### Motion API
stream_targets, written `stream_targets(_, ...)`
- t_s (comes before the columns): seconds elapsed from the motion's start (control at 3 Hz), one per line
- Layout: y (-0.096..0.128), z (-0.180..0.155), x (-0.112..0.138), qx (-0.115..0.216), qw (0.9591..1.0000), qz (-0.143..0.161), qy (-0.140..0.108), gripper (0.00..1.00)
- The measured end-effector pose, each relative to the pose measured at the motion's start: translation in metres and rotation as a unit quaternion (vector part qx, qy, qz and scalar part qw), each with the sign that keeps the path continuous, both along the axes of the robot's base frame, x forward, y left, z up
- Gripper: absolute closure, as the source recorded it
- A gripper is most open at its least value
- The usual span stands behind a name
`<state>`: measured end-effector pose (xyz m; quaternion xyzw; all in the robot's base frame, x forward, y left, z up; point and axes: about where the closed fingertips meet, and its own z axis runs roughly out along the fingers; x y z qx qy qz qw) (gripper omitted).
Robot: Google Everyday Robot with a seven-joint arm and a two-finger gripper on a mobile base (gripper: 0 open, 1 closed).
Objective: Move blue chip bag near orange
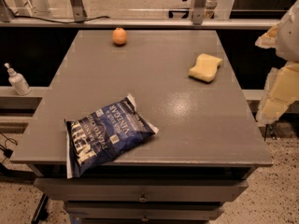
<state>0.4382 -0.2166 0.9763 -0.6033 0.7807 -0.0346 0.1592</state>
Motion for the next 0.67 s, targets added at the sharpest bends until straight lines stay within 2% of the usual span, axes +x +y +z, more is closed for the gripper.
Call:
stream_targets(0.33, 0.0, 0.0, 0.0, 0.0, 1.0, 0.0, 0.0, 0.0)
stream_targets(0.67, 0.019, -0.009, 0.005, 0.039, 0.9992, 0.01, -0.007, 0.0)
